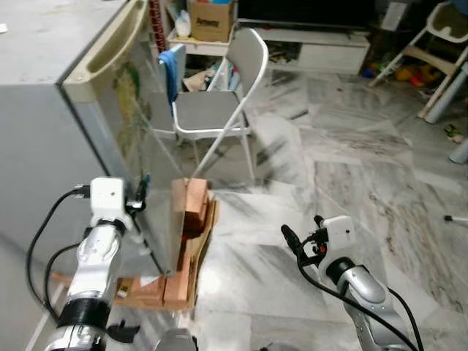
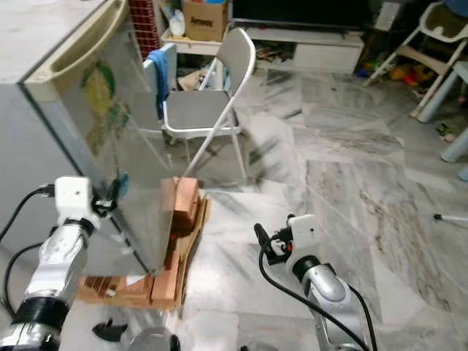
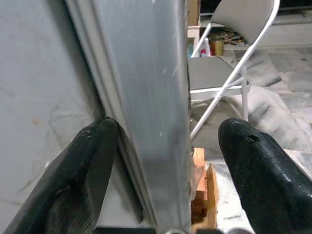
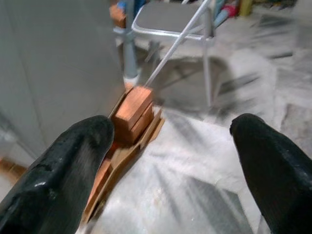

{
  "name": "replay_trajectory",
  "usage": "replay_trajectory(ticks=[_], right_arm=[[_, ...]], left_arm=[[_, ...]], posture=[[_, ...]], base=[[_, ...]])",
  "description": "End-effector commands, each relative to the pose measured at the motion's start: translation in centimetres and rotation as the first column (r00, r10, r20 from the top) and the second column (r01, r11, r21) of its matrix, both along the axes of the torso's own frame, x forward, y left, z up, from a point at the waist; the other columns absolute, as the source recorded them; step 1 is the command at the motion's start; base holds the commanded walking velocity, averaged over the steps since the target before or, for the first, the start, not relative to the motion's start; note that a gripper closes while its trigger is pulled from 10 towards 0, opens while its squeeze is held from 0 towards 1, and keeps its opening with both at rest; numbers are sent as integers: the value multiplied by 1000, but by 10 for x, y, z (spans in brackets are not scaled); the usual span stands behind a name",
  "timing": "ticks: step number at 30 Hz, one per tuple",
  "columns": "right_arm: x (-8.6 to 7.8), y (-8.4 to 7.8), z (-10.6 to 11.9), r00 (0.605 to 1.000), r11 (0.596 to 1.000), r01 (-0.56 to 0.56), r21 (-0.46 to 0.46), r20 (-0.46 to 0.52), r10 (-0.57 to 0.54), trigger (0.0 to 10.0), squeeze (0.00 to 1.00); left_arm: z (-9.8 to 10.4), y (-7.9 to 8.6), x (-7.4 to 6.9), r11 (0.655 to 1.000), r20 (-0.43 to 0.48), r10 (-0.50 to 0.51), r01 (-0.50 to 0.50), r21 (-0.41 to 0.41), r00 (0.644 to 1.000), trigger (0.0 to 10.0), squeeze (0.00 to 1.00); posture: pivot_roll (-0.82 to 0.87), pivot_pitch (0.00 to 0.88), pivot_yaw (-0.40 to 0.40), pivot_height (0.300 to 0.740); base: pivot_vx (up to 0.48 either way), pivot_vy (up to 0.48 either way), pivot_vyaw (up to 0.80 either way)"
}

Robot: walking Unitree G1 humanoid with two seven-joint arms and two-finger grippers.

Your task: Restocking fridge

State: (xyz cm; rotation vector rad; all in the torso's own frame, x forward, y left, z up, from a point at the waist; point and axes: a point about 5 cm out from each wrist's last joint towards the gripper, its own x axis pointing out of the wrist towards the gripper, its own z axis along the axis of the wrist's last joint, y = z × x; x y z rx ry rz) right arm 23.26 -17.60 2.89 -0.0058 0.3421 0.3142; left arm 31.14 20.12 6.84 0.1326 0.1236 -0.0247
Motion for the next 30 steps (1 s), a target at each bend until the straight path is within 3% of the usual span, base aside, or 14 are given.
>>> replay_trajectory(ticks=[1,2,4,6,7,9,10,11,13,14,15,16,21,30], right_arm=[[0,-1,-5,999,999,-26,-37,-45,24,10000,0],[0,-2,-6,998,999,-26,-47,-54,24,10000,0],[-1,-3,-7,998,998,-19,-51,-60,16,10000,0],[-1,-4,-9,998,999,-9,-54,-68,5,10000,0],[-2,-4,-10,998,999,-5,-51,-71,1,10000,0],[-3,-3,-11,997,999,-8,-50,-72,5,10000,0],[-3,-2,-11,997,999,-12,-51,-72,8,10000,0],[-2,-1,-11,997,999,-16,-51,-71,13,10000,0],[-2,0,-11,997,999,-19,-48,-72,15,10000,0],[-1,1,-12,997,999,-17,-45,-74,14,10000,0],[-1,1,-12,997,999,-17,-45,-74,14,10000,0],[-2,2,-12,997,999,-13,-40,-79,10,10000,0],[-4,3,-13,997,999,-17,-31,-80,15,10000,0],[3,1,-5,999,999,-18,-40,-34,16,10000,0]], left_arm=[[25,-25,20,992,82,-126,125,28,989,10000,0],[35,-47,27,979,105,-206,205,18,973,10000,0],[45,-71,30,954,131,-299,299,16,945,10000,0],[61,-114,26,874,189,-485,478,86,854,10000,0],[69,-140,16,803,227,-596,580,140,770,10000,0],[76,-187,-14,616,258,-778,776,135,573,10000,0],[78,-199,-25,552,264,-820,824,126,508,10000,0],[78,-205,-31,515,263,-842,848,127,472,10000,0],[72,-201,-27,527,248,-837,840,126,488,10000,0],[65,-192,-21,566,231,-816,814,132,529,10000,0],[65,-192,-21,566,231,-816,814,132,529,10000,0],[53,-163,-6,669,198,-740,732,127,643,10000,0],[30,-96,-5,809,116,-585,569,145,803,10000,0],[-3,-42,-41,920,37,-389,385,76,921,10000,0]], posture=[[58,0,-23,740],[54,0,-21,740],[51,0,-18,740],[50,0,-15,740],[50,0,-15,740],[48,0,-14,740],[48,0,-14,740],[40,0,-6,740],[43,0,-1,740],[45,0,-2,740],[45,0,-2,740],[47,0,0,740],[61,0,-3,740],[80,0,-18,740]], base=[[0,0,0],[0,0,0],[0,0,0],[0,0,0],[0,0,0],[0,0,0],[0,0,0],[0,0,0],[0,0,0],[0,0,0],[0,0,0],[0,0,0],[0,0,0],[0,-364,0]])
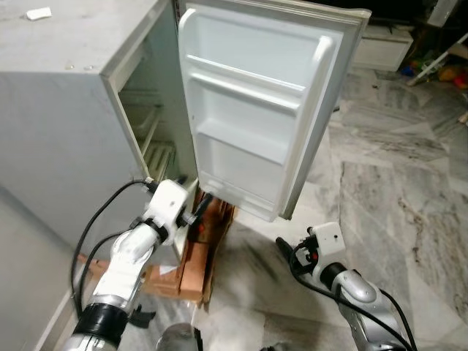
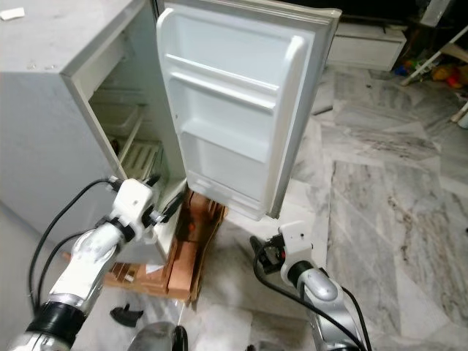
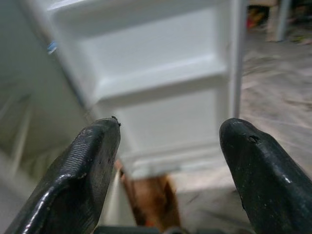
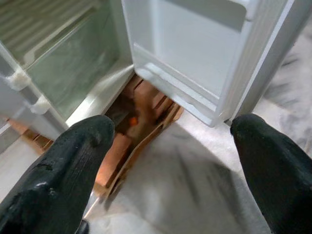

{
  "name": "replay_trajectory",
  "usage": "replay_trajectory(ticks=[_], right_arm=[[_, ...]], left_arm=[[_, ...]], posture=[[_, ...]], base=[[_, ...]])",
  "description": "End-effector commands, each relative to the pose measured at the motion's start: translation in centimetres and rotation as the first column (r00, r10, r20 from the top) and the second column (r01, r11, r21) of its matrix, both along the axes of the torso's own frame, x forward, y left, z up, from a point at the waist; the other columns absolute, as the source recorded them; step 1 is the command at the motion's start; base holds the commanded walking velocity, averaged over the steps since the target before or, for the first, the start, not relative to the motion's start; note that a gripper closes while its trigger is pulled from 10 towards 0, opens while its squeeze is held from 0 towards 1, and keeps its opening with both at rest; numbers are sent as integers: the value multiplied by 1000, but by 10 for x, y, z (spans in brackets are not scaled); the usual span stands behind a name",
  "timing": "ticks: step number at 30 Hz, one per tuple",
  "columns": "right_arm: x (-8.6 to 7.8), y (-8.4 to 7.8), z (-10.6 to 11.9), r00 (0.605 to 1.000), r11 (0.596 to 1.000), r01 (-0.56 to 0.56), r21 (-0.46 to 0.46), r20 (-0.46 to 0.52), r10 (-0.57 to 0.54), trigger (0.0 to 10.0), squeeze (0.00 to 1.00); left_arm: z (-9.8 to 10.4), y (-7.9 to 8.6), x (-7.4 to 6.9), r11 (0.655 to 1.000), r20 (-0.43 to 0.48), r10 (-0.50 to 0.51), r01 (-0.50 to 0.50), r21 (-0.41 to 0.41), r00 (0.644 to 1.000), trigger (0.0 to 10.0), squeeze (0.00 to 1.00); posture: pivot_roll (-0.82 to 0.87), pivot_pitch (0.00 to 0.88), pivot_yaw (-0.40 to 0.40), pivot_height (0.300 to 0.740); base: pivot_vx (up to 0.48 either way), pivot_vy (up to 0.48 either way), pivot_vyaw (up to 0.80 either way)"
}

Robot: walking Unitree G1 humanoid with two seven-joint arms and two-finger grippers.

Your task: Restocking fridge

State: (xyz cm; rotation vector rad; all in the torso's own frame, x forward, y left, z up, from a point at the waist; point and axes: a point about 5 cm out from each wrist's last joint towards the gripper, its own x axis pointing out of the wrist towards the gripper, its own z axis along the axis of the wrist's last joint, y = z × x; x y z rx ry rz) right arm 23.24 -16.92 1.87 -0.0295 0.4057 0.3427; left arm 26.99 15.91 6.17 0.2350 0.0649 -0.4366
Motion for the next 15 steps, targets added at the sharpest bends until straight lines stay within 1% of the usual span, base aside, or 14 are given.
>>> replay_trajectory(ticks=[1,2,5,6,7,9,11,12,13,14,15], right_arm=[[5,-8,7,999,999,32,-14,34,-32,10000,0],[9,-10,11,997,999,52,-18,58,-51,10000,0],[14,-9,16,995,999,50,-20,85,-48,10000,0],[16,-6,19,994,999,30,-29,102,-27,10000,0],[16,-6,19,994,999,30,-29,102,-27,10000,0],[18,2,25,991,999,13,-30,132,-9,10000,0],[19,4,26,990,999,25,-25,140,-21,10000,0],[20,4,29,987,999,41,-14,158,-38,10000,0],[20,4,29,987,999,41,-14,158,-38,10000,0],[21,4,32,983,998,56,-1,177,-55,10000,0],[22,3,34,980,998,65,7,186,-65,10000,0]], left_arm=[[1,3,-3,999,14,50,-50,-22,999,10000,0],[-4,6,-13,997,9,82,-82,-18,997,10000,0],[-7,3,-24,997,6,81,-81,-13,997,10000,0],[-8,2,-28,996,-3,91,-91,-16,996,10000,0],[-8,2,-28,996,-3,91,-91,-16,996,10000,0],[-13,8,-34,989,-29,147,-148,-29,989,10000,0],[-15,15,-37,980,-39,194,-195,-33,980,10000,0],[-14,20,-38,973,-36,222,-224,-48,974,10000,0],[-14,20,-38,973,-36,222,-224,-48,974,10000,0],[-13,26,-38,963,-33,262,-264,-56,964,10000,0],[-13,29,-38,956,-38,284,-286,-65,958,10000,0]], posture=[[87,0,-22,740],[92,0,-25,740],[102,6,-32,740],[102,20,-41,740],[102,20,-41,740],[95,31,-37,740],[93,32,-34,740],[94,27,-25,740],[94,27,-25,740],[94,19,-19,740],[92,14,-15,740]], base=[[0,-461,0],[0,-458,-463],[0,-452,-758],[0,-446,-800],[0,-446,-800],[0,-441,-800],[0,-428,-800],[281,-386,-800],[281,-386,-800],[364,-311,-800],[390,-277,-800]])
